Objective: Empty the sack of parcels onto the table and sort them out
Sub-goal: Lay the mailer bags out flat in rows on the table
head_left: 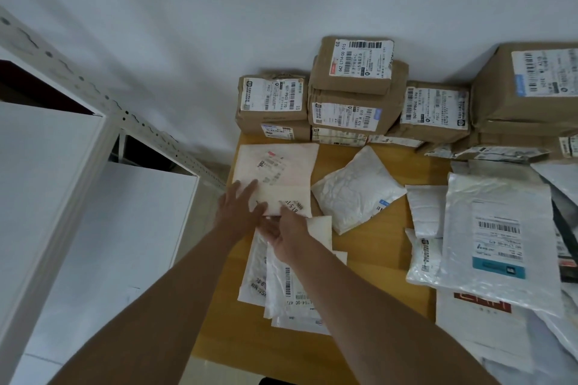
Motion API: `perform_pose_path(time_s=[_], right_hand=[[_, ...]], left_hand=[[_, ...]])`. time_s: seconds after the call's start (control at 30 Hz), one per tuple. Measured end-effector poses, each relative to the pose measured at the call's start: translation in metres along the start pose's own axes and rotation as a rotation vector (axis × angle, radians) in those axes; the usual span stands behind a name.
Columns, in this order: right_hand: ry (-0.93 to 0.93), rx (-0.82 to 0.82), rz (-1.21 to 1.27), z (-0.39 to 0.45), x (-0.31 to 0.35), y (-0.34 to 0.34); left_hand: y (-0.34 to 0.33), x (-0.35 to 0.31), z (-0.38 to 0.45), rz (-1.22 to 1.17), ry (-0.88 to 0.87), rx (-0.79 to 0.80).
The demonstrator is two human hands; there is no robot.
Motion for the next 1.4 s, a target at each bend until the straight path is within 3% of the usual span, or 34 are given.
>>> perform_pose_path(time_s=[0.07, 0.2, 0.23, 0.27, 0.37, 0.47, 0.57, 0.63, 0.67, 0.73, 0.8, 0.87, 1.0, 1.1, 1.17, 1.23, 1.3, 1.4], right_hand=[[0.131, -0.014, -0.449, -0.007, 0.018, 0.013], [1.096, -0.306, -1.637, -0.036, 0.125, 0.026], [1.209, -0.355, -1.848, -0.038, 0.142, 0.028], [1.195, -0.363, -2.041, -0.029, 0.155, 0.036], [0.870, -0.353, -2.496, 0.005, 0.178, 0.072], [0.824, -0.332, -2.675, 0.019, 0.176, 0.082], [0.825, -0.376, -2.657, 0.013, 0.184, 0.075], [0.864, -0.473, -2.503, 0.000, 0.203, 0.072], [0.960, -0.533, -2.343, -0.011, 0.214, 0.069], [1.355, -0.651, -2.017, -0.047, 0.221, 0.057], [1.752, -0.713, -1.911, -0.071, 0.200, 0.051], [1.851, -0.550, -1.957, -0.062, 0.166, 0.056], [1.533, -0.271, -2.044, -0.029, 0.131, 0.095], [1.419, -0.211, -1.845, -0.032, 0.134, 0.115], [1.385, -0.407, -1.553, -0.047, 0.153, 0.128], [1.124, -0.674, -1.165, -0.048, 0.174, 0.157], [0.756, -0.725, -0.984, -0.032, 0.170, 0.173], [0.616, -0.661, -0.992, -0.014, 0.176, 0.164]], left_hand=[[-0.017, 0.009, 0.003, 0.077, -0.034, 0.039], [-0.025, 0.007, 0.009, 0.126, -0.015, 0.005], [-0.024, 0.003, 0.012, 0.134, -0.004, -0.008], [-0.023, -0.001, 0.013, 0.145, 0.015, -0.016], [-0.020, -0.003, 0.013, 0.182, 0.075, -0.035], [-0.016, -0.004, 0.011, 0.192, 0.106, -0.056], [-0.010, -0.013, 0.005, 0.187, 0.102, -0.102], [0.003, -0.030, -0.002, 0.110, 0.042, -0.211], [0.010, -0.041, -0.006, 0.041, -0.001, -0.277], [0.019, -0.066, -0.014, -0.159, -0.079, -0.330], [0.010, -0.088, -0.018, -0.431, -0.058, -0.185], [-0.009, -0.097, -0.017, -0.742, 0.109, 0.011], [-0.044, -0.095, -0.013, -1.056, 0.412, 0.242], [-0.052, -0.108, -0.014, -0.864, 0.316, 0.287], [-0.049, -0.112, -0.014, -0.688, 0.269, 0.220], [-0.045, -0.115, -0.013, -0.595, 0.254, 0.163], [-0.045, -0.118, -0.012, -0.531, 0.225, 0.158], [-0.050, -0.123, -0.011, -0.626, 0.212, 0.210]])
Point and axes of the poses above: each hand's wrist, its own z-axis towards the middle knuckle, its own y-axis out of the back of the hand, x = y × z, the point moved 9 cm from there along z, towards the middle knuckle, and after that the axes turned 4 degrees about -x, right-handed, at the moved point
